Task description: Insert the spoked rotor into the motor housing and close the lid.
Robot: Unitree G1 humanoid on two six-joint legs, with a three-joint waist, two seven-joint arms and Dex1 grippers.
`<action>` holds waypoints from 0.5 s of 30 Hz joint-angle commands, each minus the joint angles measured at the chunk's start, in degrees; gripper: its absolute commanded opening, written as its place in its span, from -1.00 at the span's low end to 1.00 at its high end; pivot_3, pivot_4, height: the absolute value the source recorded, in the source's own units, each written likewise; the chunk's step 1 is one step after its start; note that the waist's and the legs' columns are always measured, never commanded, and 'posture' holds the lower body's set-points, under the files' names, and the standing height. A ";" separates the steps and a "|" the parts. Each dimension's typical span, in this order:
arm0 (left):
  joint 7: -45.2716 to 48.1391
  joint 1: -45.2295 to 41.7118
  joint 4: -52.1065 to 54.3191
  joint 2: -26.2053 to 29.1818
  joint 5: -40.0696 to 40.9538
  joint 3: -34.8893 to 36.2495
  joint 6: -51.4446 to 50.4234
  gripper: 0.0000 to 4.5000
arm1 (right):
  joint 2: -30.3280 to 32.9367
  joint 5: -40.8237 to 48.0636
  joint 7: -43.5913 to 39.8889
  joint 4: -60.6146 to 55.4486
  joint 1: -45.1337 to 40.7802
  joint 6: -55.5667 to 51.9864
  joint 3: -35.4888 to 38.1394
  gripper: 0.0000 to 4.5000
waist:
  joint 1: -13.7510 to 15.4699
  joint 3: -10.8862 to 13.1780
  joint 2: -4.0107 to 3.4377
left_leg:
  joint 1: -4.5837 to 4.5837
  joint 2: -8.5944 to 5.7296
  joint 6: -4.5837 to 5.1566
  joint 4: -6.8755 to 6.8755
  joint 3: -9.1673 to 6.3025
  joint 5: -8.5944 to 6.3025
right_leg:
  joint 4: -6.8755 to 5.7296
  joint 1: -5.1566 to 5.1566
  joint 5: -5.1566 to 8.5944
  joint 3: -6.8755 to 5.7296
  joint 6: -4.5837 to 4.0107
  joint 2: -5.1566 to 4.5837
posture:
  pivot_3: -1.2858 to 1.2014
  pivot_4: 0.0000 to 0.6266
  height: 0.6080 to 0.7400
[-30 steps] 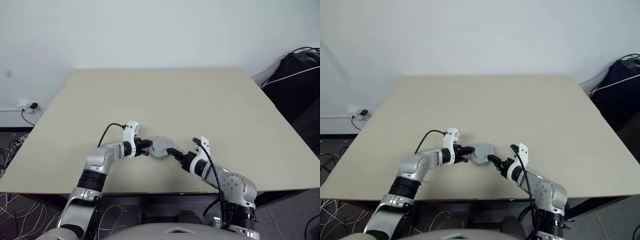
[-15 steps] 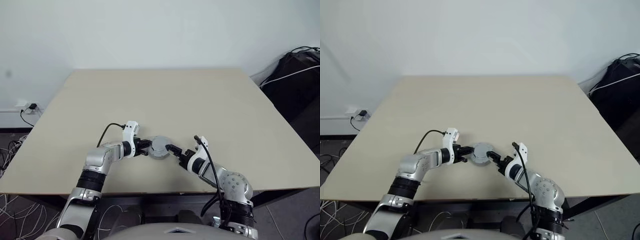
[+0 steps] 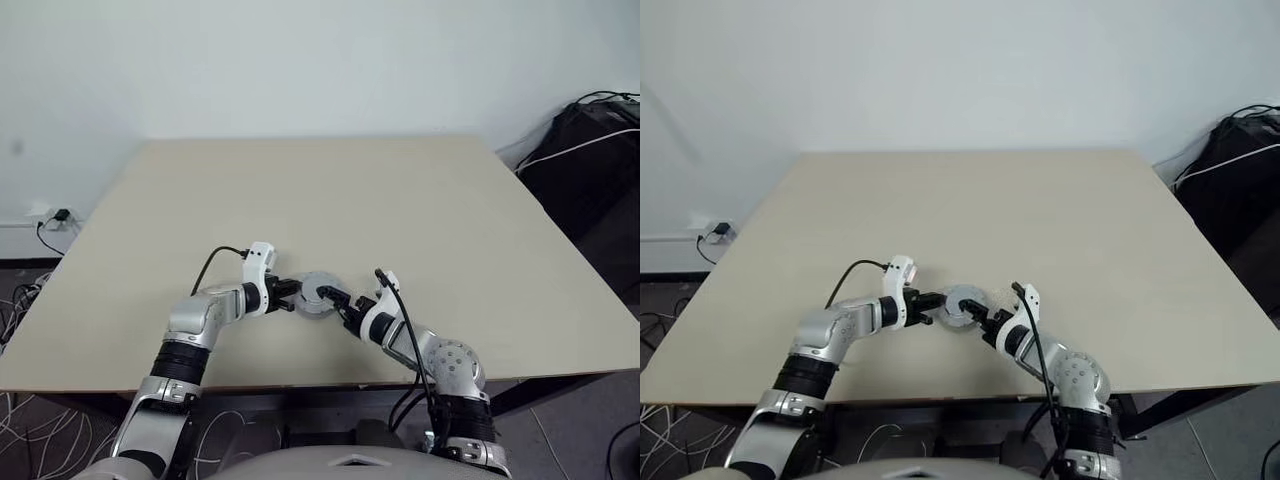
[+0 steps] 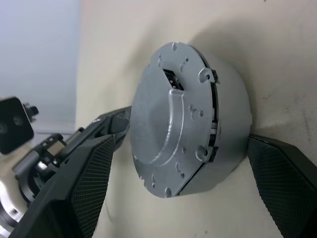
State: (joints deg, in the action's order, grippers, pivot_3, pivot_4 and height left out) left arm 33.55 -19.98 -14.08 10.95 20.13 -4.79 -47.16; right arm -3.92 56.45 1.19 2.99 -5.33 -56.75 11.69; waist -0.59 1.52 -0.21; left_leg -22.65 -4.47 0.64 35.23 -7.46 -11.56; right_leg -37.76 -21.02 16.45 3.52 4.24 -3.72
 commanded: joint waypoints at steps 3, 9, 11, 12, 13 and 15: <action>-0.09 1.22 1.05 -0.31 -0.33 -1.64 -1.61 -1.00 | -7.81 7.23 -1.19 1.89 -4.43 -0.80 -0.08 0.98 | -0.21 0.01 0.00 | 0.00 0.01 0.00 -0.01 -0.01 0.00 | 0.01 -0.02 0.01 0.01 -0.01 0.01 | 0.03 -1.00 1.00; -0.27 1.66 1.60 -0.08 -0.26 -1.53 -1.87 -1.00 | -7.30 12.97 -3.41 1.22 -4.15 -0.96 -0.38 0.98 | -0.35 0.11 -0.08 | -0.05 0.02 0.00 -0.14 -0.01 0.00 | 0.01 -0.13 0.03 0.02 -0.05 0.01 | 0.03 -1.00 1.00; -0.35 1.71 1.71 -0.07 -0.23 -1.53 -1.96 -1.00 | -7.17 13.87 -3.69 0.92 -4.07 -0.69 -0.69 0.98 | -0.41 0.13 -0.05 | -0.09 0.02 0.00 -0.14 0.00 0.00 | 0.01 -0.17 0.02 0.02 -0.03 0.02 | 0.03 -1.00 1.00; -0.38 1.76 1.79 -0.07 -0.19 -1.53 -2.01 -1.00 | -7.13 13.97 -3.65 0.84 -3.99 -0.46 -0.85 0.98 | -0.50 0.16 -0.05 | -0.09 0.02 0.00 -0.14 0.00 0.00 | 0.01 -0.17 0.02 0.02 -0.03 0.02 | 0.03 -1.00 1.00; -0.41 1.77 1.78 -0.10 -0.19 -1.53 -2.02 -1.00 | -7.22 13.72 -3.41 0.88 -3.98 0.31 -0.83 0.98 | -0.57 0.18 -0.06 | -0.09 0.02 0.00 -0.14 0.00 0.00 | 0.00 -0.17 0.02 0.02 -0.03 0.02 | 0.03 -1.00 1.00; -0.41 1.77 1.75 -0.16 -0.17 -1.52 -2.02 -1.00 | -7.44 13.43 -2.77 1.00 -4.00 1.63 -0.62 0.98 | -0.60 0.21 -0.10 | -0.09 0.02 0.00 -0.13 0.01 0.00 | 0.00 -0.17 0.02 0.03 -0.03 0.02 | 0.03 -1.00 1.00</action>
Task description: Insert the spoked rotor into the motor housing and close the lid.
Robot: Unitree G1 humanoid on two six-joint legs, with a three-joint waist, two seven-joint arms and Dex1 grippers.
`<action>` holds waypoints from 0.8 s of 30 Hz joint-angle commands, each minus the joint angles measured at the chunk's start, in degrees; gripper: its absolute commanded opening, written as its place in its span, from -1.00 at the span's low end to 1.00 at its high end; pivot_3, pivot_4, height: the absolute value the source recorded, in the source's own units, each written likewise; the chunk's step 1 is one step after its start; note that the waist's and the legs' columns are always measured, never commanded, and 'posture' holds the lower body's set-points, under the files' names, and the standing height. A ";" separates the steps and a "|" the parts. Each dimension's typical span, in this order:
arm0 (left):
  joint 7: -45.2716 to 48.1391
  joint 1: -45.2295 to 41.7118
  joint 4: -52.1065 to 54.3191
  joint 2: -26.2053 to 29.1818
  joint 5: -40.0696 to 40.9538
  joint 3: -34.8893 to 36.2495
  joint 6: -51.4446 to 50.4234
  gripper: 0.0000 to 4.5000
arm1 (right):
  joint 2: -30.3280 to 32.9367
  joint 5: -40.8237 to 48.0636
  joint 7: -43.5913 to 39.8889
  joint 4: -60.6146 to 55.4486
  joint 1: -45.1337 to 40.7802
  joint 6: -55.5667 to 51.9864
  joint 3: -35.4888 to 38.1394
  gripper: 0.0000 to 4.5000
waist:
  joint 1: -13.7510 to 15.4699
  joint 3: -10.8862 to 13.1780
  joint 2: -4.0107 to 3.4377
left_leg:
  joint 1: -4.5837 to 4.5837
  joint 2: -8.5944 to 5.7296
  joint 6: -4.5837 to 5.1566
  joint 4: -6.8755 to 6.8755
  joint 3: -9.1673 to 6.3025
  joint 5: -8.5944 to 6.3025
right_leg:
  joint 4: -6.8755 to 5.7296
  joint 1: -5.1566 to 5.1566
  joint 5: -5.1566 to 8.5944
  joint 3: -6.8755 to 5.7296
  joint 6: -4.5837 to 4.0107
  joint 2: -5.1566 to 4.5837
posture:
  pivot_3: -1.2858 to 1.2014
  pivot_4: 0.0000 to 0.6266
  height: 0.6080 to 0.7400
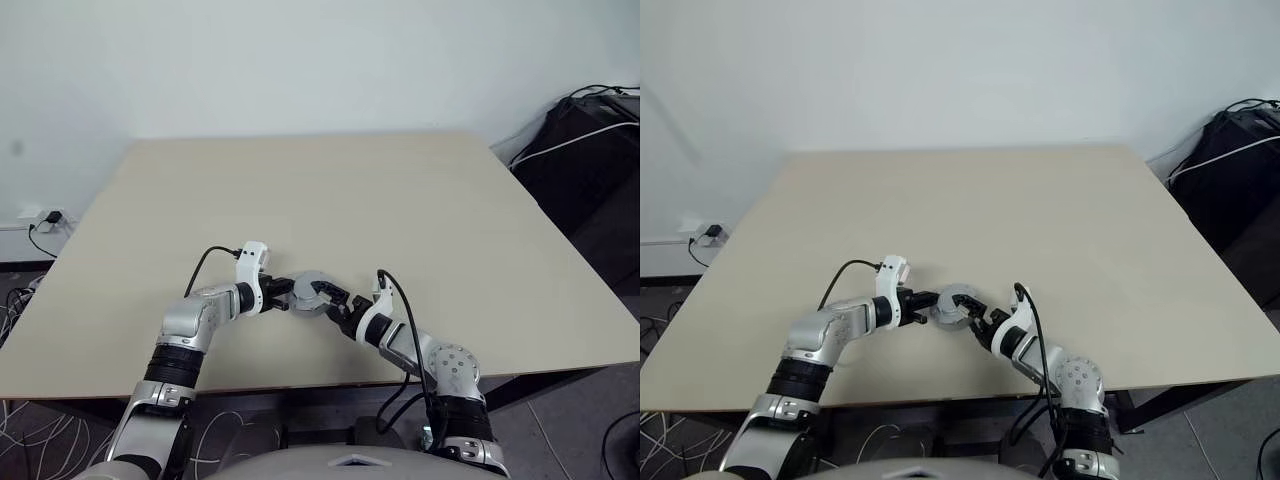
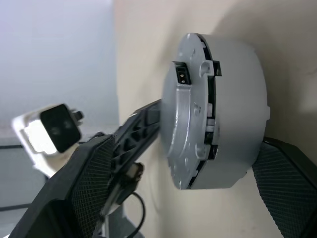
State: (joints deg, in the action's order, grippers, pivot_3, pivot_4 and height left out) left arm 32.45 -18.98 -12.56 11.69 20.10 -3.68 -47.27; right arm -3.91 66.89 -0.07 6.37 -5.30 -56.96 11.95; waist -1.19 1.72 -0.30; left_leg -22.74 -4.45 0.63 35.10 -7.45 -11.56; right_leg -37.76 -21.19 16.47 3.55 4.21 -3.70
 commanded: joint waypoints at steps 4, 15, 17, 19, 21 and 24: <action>0.69 0.70 0.07 -1.06 -0.17 -2.64 -1.85 -1.00 | -6.76 1.47 -0.59 -2.50 -3.72 3.27 -1.98 0.98 | 0.02 0.02 -0.01 | 0.00 0.00 0.00 0.00 0.00 0.00 | 0.00 0.01 0.00 -0.01 0.01 0.00 | 0.03 -1.00 1.00; 0.90 0.57 -0.33 -1.58 -0.56 -2.45 -1.66 -1.00 | -5.71 0.34 0.40 -2.71 -2.99 3.25 -2.81 -0.40 | 0.18 0.08 -0.04 | -0.08 -0.02 0.00 -0.01 0.00 0.00 | 0.01 -0.06 -0.01 -0.01 0.04 -0.01 | 0.03 -1.00 1.00; 0.97 0.53 -0.45 -1.70 -0.75 -2.35 -1.59 -1.00 | -5.60 0.10 0.46 -2.67 -2.98 3.17 -2.77 -0.46 | 0.17 0.09 -0.05 | -0.08 -0.01 0.00 -0.01 0.00 0.00 | 0.00 -0.07 0.00 0.00 0.03 0.00 | 0.03 -1.00 1.00; 0.98 0.47 -0.56 -1.79 -0.84 -2.27 -1.49 -1.00 | -5.44 -0.13 0.60 -2.56 -2.91 3.14 -2.73 -0.46 | 0.16 0.09 -0.05 | -0.08 -0.01 0.00 -0.01 0.00 0.00 | 0.00 -0.07 0.00 0.00 0.03 -0.01 | 0.03 -1.00 1.00; 0.98 0.44 -0.61 -1.85 -0.84 -2.20 -1.40 -1.00 | -5.23 -0.31 0.62 -2.53 -2.73 3.05 -2.75 -0.46 | 0.16 0.09 -0.05 | -0.08 -0.01 0.00 -0.01 0.01 0.00 | 0.01 -0.07 0.00 0.00 0.03 -0.01 | 0.03 -1.00 1.00; 0.97 0.49 -0.48 -1.86 -0.77 -2.04 -1.33 -1.00 | -4.89 -0.53 0.71 -2.64 -2.31 2.86 -2.80 -0.46 | 0.16 0.09 -0.05 | -0.08 -0.01 0.00 -0.01 0.00 0.00 | 0.01 -0.07 -0.01 0.00 0.03 -0.01 | 0.03 -1.00 1.00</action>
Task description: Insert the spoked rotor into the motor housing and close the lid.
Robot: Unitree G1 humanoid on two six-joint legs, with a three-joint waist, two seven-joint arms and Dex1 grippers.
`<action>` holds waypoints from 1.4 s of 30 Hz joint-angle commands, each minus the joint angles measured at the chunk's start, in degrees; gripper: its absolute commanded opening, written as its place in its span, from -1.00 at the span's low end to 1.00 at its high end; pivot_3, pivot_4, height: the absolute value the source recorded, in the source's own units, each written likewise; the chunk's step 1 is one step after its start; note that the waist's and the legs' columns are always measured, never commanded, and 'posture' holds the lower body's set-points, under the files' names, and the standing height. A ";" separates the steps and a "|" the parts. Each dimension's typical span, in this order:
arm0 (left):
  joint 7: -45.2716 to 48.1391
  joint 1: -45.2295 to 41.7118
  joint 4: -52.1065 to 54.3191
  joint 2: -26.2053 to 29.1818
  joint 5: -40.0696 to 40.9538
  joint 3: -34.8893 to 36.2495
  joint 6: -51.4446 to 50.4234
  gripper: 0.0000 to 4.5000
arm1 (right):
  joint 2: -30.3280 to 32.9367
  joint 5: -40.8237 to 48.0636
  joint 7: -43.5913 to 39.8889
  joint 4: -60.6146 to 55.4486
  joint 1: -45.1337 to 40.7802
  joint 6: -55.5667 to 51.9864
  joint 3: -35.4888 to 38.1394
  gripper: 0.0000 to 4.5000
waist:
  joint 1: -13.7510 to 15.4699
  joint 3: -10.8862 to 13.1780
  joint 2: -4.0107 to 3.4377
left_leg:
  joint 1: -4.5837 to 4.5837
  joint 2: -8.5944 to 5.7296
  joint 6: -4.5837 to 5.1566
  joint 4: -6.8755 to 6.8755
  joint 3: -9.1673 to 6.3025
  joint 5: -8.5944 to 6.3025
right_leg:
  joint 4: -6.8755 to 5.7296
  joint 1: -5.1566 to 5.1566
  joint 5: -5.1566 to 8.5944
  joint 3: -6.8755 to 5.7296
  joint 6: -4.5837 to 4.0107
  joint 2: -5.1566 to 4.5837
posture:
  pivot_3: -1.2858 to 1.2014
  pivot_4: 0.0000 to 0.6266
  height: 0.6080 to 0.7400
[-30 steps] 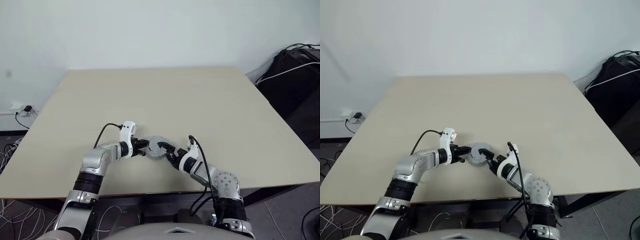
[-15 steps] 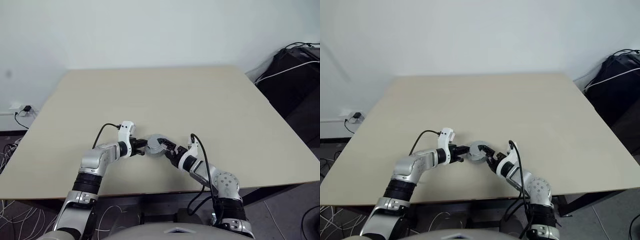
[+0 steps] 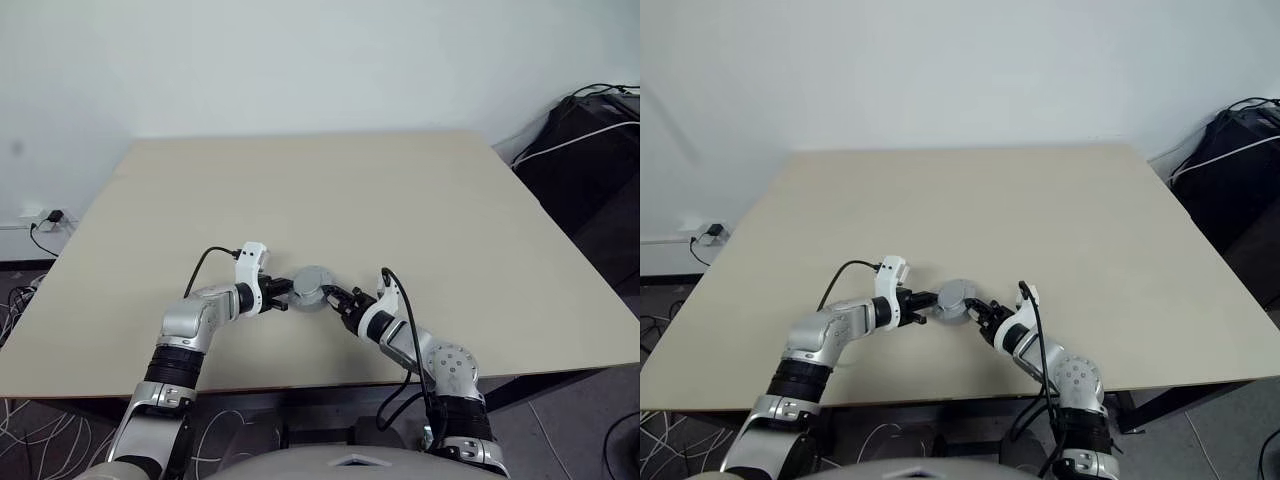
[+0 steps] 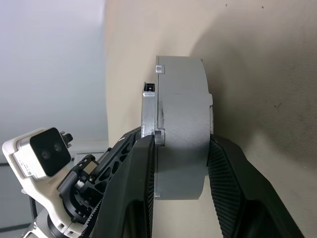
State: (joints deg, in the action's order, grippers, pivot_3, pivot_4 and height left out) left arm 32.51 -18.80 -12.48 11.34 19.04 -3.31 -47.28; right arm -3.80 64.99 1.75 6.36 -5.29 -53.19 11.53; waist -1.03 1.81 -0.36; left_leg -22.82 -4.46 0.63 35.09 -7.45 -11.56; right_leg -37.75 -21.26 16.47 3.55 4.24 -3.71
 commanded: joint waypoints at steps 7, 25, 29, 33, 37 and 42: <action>0.83 2.80 3.58 -1.86 2.18 0.35 0.41 -1.00 | -4.06 1.32 -0.59 -3.49 -0.37 -1.19 -1.50 -0.46 | -0.15 0.00 0.00 | -0.01 0.00 0.00 0.00 0.00 -0.01 | 0.00 -0.01 -0.01 0.01 0.03 0.00 | 0.03 -1.00 1.00; -5.96 16.98 24.06 -10.45 16.25 17.45 8.71 -1.00 | -5.22 6.86 1.65 -8.69 2.16 1.45 3.19 -0.46 | -0.16 0.43 -0.05 | -0.26 0.03 0.03 -0.02 0.07 -0.06 | 0.01 -0.29 -0.16 0.08 0.01 0.00 | 0.03 -1.00 1.00; -5.94 23.66 25.84 -12.32 25.33 19.92 4.14 -0.83 | -5.63 9.17 2.40 -10.65 1.77 2.21 3.54 -0.46 | -0.15 0.59 -0.05 | -0.32 0.03 0.10 0.04 0.09 -0.09 | 0.02 -0.31 -0.01 0.07 -0.12 -0.01 | 0.03 -1.00 1.00; -4.73 31.36 26.13 -14.42 33.73 20.76 0.72 -0.29 | -5.74 12.17 3.41 -12.83 0.29 2.27 2.54 -0.46 | -0.47 0.73 -0.02 | -0.35 0.03 0.04 0.06 0.14 -0.14 | 0.03 -0.34 0.15 0.13 -0.07 -0.12 | 0.03 -1.00 1.00; -4.91 34.55 25.77 -16.72 43.15 22.33 -1.65 0.30 | -5.02 13.91 3.98 -13.52 -0.68 2.00 1.10 -0.46 | -0.51 0.84 0.00 | -0.40 0.08 0.02 0.09 0.06 -0.15 | 0.00 -0.37 0.18 0.03 -0.11 -0.25 | 0.03 -1.00 1.00; -6.24 36.66 25.05 -17.86 51.16 21.79 -2.29 0.99 | -4.02 15.98 4.79 -13.77 -1.12 1.76 -0.60 -0.46 | -0.47 0.87 -0.02 | -0.49 0.05 0.02 0.12 0.08 -0.15 | 0.04 -0.42 0.18 0.02 -0.12 -0.29 | 0.03 -1.00 1.00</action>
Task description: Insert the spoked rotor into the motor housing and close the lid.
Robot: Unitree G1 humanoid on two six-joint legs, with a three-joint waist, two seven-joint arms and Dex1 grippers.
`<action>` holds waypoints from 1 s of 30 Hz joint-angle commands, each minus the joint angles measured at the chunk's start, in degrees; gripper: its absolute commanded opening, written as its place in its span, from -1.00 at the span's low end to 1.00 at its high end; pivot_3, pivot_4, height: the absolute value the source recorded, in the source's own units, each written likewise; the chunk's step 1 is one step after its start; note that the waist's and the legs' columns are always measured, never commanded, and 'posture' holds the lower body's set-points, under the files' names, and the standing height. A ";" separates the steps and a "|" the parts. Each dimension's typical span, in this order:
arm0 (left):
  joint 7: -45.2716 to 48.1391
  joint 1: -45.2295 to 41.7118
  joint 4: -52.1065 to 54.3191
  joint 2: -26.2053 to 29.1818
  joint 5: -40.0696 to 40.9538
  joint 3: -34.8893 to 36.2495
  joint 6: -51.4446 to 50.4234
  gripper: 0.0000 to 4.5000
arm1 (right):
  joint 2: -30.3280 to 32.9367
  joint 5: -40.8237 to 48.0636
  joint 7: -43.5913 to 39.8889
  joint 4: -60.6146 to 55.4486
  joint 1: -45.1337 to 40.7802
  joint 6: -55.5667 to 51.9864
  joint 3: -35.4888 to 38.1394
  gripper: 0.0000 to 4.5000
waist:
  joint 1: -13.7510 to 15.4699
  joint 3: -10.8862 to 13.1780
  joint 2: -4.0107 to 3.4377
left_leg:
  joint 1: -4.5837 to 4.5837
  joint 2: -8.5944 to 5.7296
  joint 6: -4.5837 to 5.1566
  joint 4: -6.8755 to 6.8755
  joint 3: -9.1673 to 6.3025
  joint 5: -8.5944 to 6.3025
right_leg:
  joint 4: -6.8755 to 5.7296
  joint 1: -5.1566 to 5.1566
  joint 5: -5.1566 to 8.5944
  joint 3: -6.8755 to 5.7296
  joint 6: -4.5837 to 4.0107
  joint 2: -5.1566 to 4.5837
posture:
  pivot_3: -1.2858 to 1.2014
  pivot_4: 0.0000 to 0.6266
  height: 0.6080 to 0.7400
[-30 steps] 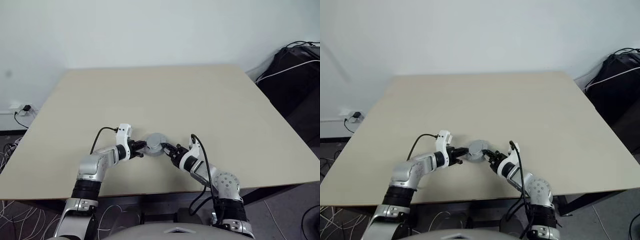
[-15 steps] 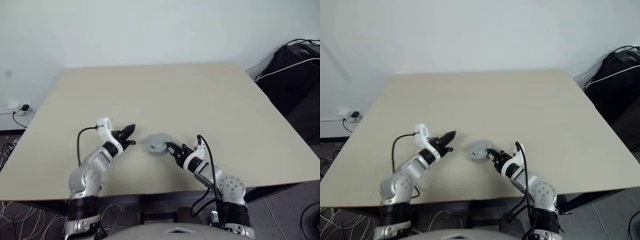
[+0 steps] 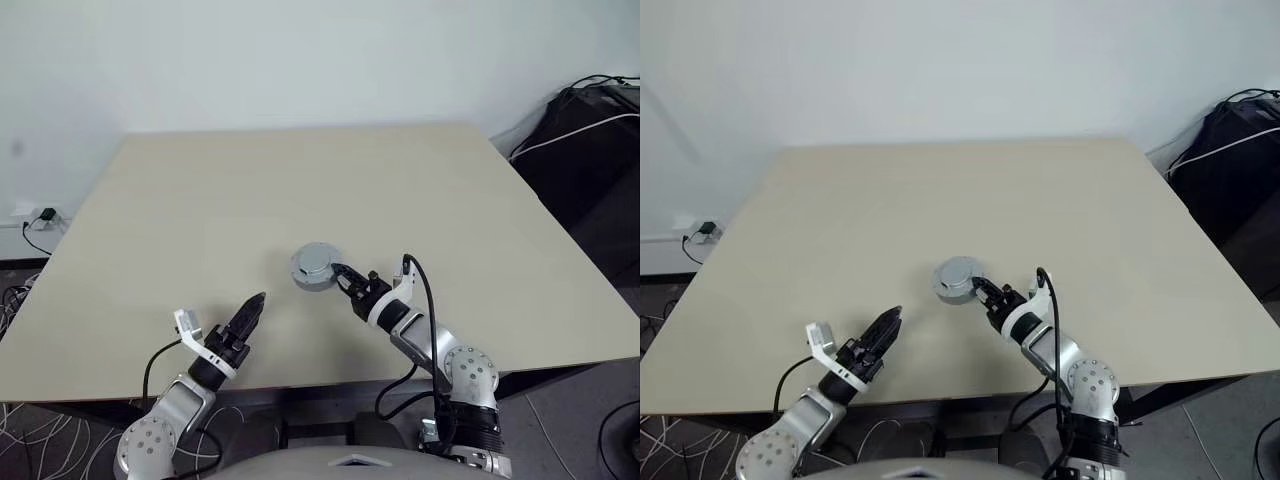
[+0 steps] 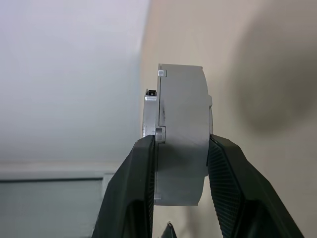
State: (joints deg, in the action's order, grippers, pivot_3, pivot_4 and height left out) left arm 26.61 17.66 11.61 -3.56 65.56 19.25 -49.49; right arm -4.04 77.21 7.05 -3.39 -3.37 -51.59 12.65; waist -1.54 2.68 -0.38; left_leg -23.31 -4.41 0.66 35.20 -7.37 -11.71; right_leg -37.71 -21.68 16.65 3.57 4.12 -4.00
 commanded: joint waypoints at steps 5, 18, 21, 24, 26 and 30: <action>-1.16 1.31 0.47 -3.62 7.89 -2.89 0.77 0.99 | -3.50 5.83 0.62 -5.06 -2.88 -0.16 -3.42 -0.46 | 0.11 0.00 0.00 | -0.16 -0.02 0.08 0.03 0.03 0.05 | -0.01 -0.15 -0.17 0.01 -0.27 0.08 | 0.03 -1.00 1.00; -2.68 1.12 -1.55 -4.26 15.92 -7.53 3.28 0.99 | 0.13 15.18 3.25 -7.62 -0.01 -4.82 -7.89 -0.46 | 0.07 0.00 0.00 | -0.17 0.00 0.08 0.04 0.03 0.05 | -0.01 -0.18 -0.16 0.02 -0.29 0.27 | 0.03 -1.00 1.00; -2.49 0.80 -1.24 -4.13 16.54 -8.08 4.54 0.99 | 0.90 16.09 3.84 -7.45 0.34 -4.74 -8.40 -0.46 | 0.12 0.00 0.00 | -0.18 0.00 0.07 0.08 0.05 0.04 | -0.01 -0.17 -0.17 0.04 -0.29 0.27 | 0.03 -1.00 1.00; -2.24 1.10 -0.70 -3.86 17.18 -8.83 5.41 0.99 | 1.37 16.67 4.13 -7.39 0.67 -4.56 -8.86 -0.46 | 0.16 0.00 0.00 | -0.19 -0.01 0.07 0.10 0.05 0.04 | -0.01 -0.16 -0.17 0.03 -0.29 0.27 | 0.03 -1.00 1.00; -2.02 1.31 -0.22 -3.73 17.52 -9.23 6.10 0.99 | 1.59 16.86 4.25 -7.20 0.74 -4.40 -9.08 -0.46 | 0.15 0.00 0.00 | -0.19 0.00 0.07 0.10 0.05 0.04 | -0.01 -0.16 -0.17 0.03 -0.29 0.27 | 0.03 -1.00 1.00; -2.09 1.42 0.18 -3.88 18.28 -9.26 7.99 0.99 | 2.03 17.51 4.66 -7.26 1.26 -4.52 -9.55 -0.46 | 0.14 -0.01 0.00 | -0.19 0.00 0.09 0.10 0.06 0.05 | -0.01 -0.17 -0.17 0.03 -0.29 0.30 | 0.03 -1.00 1.00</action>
State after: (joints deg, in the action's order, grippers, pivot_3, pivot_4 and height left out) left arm 23.79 19.75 9.46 -3.96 82.30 10.33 -42.54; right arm -1.53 91.39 12.61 -7.34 -1.30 -56.44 3.77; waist -1.40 2.68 -0.38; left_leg -23.50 -4.41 0.75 35.30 -7.32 -11.65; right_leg -37.72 -21.85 16.48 3.61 3.83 -3.70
